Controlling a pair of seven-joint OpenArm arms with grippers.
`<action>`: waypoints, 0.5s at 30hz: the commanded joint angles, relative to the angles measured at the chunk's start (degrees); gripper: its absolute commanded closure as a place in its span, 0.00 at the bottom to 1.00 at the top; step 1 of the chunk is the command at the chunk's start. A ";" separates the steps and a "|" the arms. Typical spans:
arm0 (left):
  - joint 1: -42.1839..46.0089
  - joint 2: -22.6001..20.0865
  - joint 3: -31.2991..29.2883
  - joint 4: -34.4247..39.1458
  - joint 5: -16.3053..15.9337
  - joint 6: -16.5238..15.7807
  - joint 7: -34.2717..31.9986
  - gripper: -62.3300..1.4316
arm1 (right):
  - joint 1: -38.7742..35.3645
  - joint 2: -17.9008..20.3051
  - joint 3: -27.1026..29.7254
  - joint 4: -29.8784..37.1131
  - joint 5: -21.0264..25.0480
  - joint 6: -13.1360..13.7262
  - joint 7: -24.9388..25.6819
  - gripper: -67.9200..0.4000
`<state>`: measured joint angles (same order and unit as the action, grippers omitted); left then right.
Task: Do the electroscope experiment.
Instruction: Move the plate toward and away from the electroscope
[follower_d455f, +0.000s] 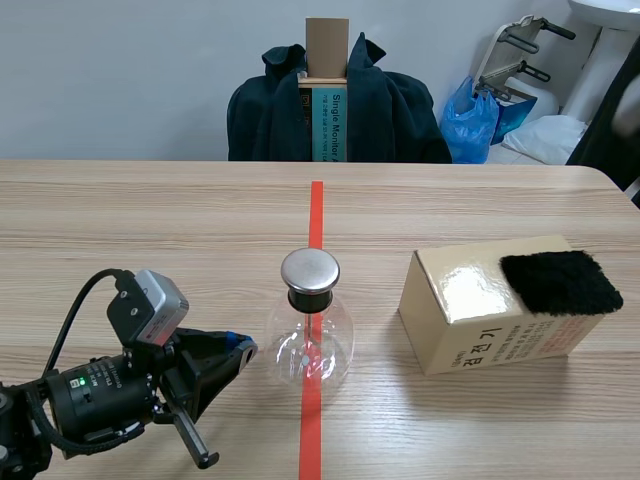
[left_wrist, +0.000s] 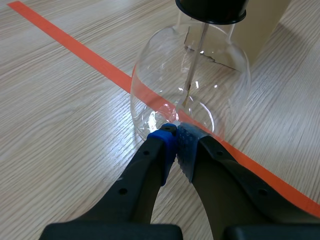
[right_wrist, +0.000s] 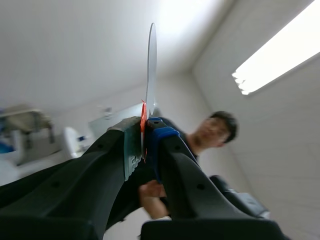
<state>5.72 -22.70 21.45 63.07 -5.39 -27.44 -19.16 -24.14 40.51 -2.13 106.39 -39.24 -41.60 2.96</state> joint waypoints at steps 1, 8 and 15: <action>-0.33 0.13 -0.09 1.01 -0.55 -0.17 -0.81 0.93 | 1.07 0.17 2.58 2.14 1.16 -3.26 -0.61 0.98; -0.33 0.13 -0.09 1.01 -0.55 -0.17 -0.81 0.93 | 3.06 0.09 13.14 9.88 6.84 -3.26 -0.70 0.98; 0.15 -0.68 -1.29 1.68 -0.52 -0.42 -0.74 0.93 | 3.32 0.09 19.10 14.27 10.36 -3.26 -0.72 0.98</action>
<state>5.78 -22.90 21.21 63.11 -5.39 -27.53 -19.14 -21.47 40.34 16.82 120.64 -29.02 -41.56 2.46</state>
